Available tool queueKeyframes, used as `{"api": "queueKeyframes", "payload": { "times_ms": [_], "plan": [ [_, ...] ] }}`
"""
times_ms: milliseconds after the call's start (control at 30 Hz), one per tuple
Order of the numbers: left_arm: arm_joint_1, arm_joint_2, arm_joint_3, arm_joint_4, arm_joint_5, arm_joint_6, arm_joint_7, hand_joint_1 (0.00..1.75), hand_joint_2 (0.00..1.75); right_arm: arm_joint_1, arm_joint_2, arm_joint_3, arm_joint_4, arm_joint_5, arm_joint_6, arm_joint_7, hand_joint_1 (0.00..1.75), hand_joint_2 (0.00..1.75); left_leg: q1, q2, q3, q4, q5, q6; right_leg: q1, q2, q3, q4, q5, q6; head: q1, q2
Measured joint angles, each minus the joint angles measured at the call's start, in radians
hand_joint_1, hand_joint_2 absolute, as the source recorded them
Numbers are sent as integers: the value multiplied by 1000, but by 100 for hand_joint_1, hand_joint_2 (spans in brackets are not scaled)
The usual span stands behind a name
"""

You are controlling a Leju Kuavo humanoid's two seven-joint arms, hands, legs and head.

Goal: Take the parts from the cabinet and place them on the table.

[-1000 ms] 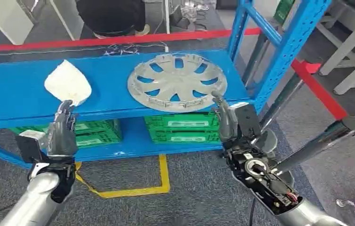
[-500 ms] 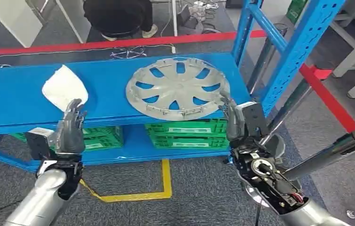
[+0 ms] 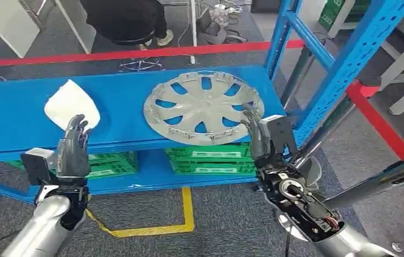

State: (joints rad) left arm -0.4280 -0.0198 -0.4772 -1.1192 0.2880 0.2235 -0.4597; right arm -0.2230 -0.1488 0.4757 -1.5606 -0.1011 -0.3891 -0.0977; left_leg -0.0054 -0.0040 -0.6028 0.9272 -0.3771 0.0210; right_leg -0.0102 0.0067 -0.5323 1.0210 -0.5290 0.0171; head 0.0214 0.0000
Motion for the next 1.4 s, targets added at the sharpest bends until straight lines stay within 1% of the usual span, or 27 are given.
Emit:
{"api": "queueKeyframes", "payload": {
  "times_ms": [33, 67, 100, 133, 167, 200, 267, 300, 333, 367, 433, 533, 600, 733, 800, 833, 900, 1133, 1233, 1333, 1400],
  "plan": [
    [-1, 0, 0, 0, 0, 0, 0, 0, 0, -1, 0, 0, 0, 0, 0, 2, 0, 0, 1, 0, 6, 0, -4, 3, 0, 1, -37, 77, -31, 2, 7, 0],
    [1, -1, 0, 0, 0, 0, 0, 0, 0, 1, 0, 0, 1, 0, 0, 5, 0, 0, 1, 0, 11, 0, -9, 3, -1, 0, -83, 160, -60, 4, 13, 0],
    [4, -1, 0, 0, 0, 0, 0, 0, 0, 5, 0, 0, 1, 0, 0, 6, 0, 0, 1, 0, 16, 0, -14, 4, -1, 0, -129, 233, -80, 8, 16, 0],
    [7, -1, 0, 0, 1, 0, 0, 0, 0, 7, 0, 2, 1, 0, 0, 7, 0, 0, 1, -1, 22, 1, -19, 3, -3, 0, -162, 273, -78, 12, 17, 0],
    [10, -1, 0, 0, 1, 2, 0, 0, 0, 8, 0, 2, 2, 0, 0, 8, 0, 0, 2, -2, 31, 2, -26, 1, -6, -1, -167, 256, -45, 16, 19, 0],
    [12, -1, 0, 0, 1, 7, 0, 0, 0, 7, 0, 2, 3, 0, 1, 8, 0, 0, 4, -4, 41, 4, -34, -3, -10, -1, -148, 193, 8, 19, 22, 0],
    [14, 0, 0, 0, 1, 10, 0, 0, 0, 4, -1, -2, 4, 9, 5, 15, 0, 0, 9, -7, 59, 15, -53, -13, -17, -2, -83, 16, 123, 23, 29, 0],
    [15, 2, 0, 0, 1, 15, 2, 0, 0, 0, -1, -2, 9, 15, 13, 18, 0, 0, 6, -8, 58, 18, -61, -20, -15, 1, -72, -2, 107, 25, 32, 0],
    [15, 3, 0, 0, 1, 17, 5, 0, 0, -5, -2, -3, 11, 18, 21, 21, 0, 0, 3, -9, 51, 32, -62, -24, -13, 2, -51, -28, 104, 19, 31, 0],
    [17, 6, 0, -3, 1, 20, 6, 0, 0, -5, -2, -6, 13, 18, 28, 25, 0, 0, 2, -10, 42, 35, -64, -25, -13, 4, -54, -31, 98, 3, 28, 0],
    [25, 10, 0, -6, 0, 26, 9, 0, 0, -6, -3, -15, 13, 18, 33, 26, 0, 0, 3, -10, 41, 33, -62, -23, -8, 7, -55, -31, 98, 3, 19, 0],
    [26, 16, 0, -10, 0, 27, 9, 0, 0, -11, -10, -25, 16, 18, 37, 26, 0, 0, 5, -8, 47, 25, -61, -23, -6, 9, -54, -31, 94, -3, 14, 0],
    [26, 19, 0, -12, 0, 28, 9, 0, 0, -12, -10, -27, 18, 19, 42, 26, 0, 0, 5, -8, 49, 21, -61, -23, -6, 9, -54, -31, 92, -7, 7, 0],
    [29, 23, 0, -24, -1, 46, 25, 0, 0, -12, -10, -38, 19, 36, 66, 42, 0, 0, 7, -8, 50, 17, -60, -26, -3, 8, -54, -31, 92, -14, 6, 0],
    [35, 27, 0, -34, -1, 49, 34, 0, 0, -12, -10, -41, 20, 35, 78, 51, 0, 0, 8, -8, 50, 17, -59, -29, -2, 8, -54, -31, 92, -15, 5, 0],
    [37, 28, 0, -39, -2, 53, 37, 0, 0, -12, -11, -42, 20, 36, 82, 55, 0, 0, 8, -8, 50, 17, -59, -33, -1, 8, -54, -31, 92, -15, 5, 0],
    [43, 31, 0, -49, -5, 56, 40, 0, 0, -12, -13, -47, 20, 44, 88, 61, 0, 0, 8, -8, 50, 17, -60, -37, -1, 7, -53, -31, 92, -15, 5, 0],
    [52, 38, 0, -71, -9, 58, 41, 0, 0, -15, -20, -66, 20, 57, 96, 76, 0, 0, 8, -8, 50, 20, -60, -38, -3, 7, -51, -32, 93, -16, 5, 0],
    [54, 40, 0, -77, -14, 51, 44, 0, 0, -19, -34, -76, 20, 95, 124, 117, 0, 0, 7, -8, 50, 21, -60, -37, -3, 7, -50, -33, 93, -15, 5, 0],
    [57, 42, 0, -83, -19, 41, 50, 0, 0, -31, -63, -91, 20, 162, 206, 196, 0, 0, 6, -8, 49, 22, -60, -37, -3, 6, -49, -33, 93, -15, 5, 0],
    [57, 44, 0, -85, -20, 37, 54, 0, 0, -42, -81, -103, 20, 178, 232, 218, 0, 0, 6, -9, 49, 22, -60, -37, -3, 6, -49, -34, 93, -15, 5, 0]
  ]
}}
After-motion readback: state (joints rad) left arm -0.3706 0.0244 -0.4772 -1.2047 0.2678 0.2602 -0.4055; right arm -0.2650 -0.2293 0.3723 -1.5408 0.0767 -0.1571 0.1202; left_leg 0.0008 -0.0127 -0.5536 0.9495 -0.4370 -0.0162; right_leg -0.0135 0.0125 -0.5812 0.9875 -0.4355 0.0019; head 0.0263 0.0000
